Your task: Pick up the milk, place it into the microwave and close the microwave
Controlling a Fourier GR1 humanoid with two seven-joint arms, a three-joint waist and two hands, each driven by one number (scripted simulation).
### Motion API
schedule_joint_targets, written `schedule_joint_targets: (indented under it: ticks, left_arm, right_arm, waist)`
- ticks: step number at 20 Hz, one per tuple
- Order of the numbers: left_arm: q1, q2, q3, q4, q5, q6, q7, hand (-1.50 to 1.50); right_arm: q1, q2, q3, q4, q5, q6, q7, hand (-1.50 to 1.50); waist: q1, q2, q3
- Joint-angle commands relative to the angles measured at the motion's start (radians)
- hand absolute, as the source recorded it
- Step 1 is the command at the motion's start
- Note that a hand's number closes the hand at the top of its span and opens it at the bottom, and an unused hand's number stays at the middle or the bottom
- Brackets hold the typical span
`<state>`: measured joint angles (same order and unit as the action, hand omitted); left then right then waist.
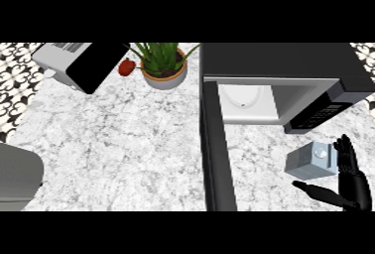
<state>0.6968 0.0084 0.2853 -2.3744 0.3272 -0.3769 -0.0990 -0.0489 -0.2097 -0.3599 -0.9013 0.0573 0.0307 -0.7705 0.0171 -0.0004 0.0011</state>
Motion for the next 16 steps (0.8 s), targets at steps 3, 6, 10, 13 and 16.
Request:
schedule_joint_targets:
  ticks: [3, 6, 10, 13, 16]
  left_arm:
    - [0.031, -0.001, 0.051, -0.076, 0.118, -0.041, 0.017, -1.5]
    - [0.033, -0.008, -0.005, -0.149, 0.072, 0.018, 0.059, -1.5]
    - [0.012, -0.008, -0.036, -0.048, 0.034, 0.007, -0.019, -1.5]
    - [0.045, -0.008, 0.025, -0.071, 0.079, -0.02, -0.024, -1.5]
    - [-0.001, 0.034, 0.096, -0.062, 0.168, -0.026, 0.036, -1.5]
  right_arm:
    - [-0.133, -0.051, -0.014, 0.259, 0.021, 0.016, -0.117, 1.5]
    - [-0.108, -0.024, 0.007, 0.241, 0.018, 0.042, -0.183, 1.5]
    - [-0.167, -0.032, 0.028, 0.33, 0.096, -0.067, -0.315, 1.5]
    - [-0.175, -0.017, 0.014, 0.308, 0.055, -0.034, -0.317, 1.5]
    - [-0.211, -0.042, 0.033, 0.383, 0.079, 0.013, -0.355, 1.5]
  waist:
    - [0.004, 0.002, 0.001]
    - [-0.002, 0.0, 0.0]
    - [0.002, 0.002, 0.001]
    - [0.0, -0.001, 0.0]
    - [0.001, 0.001, 0.0]
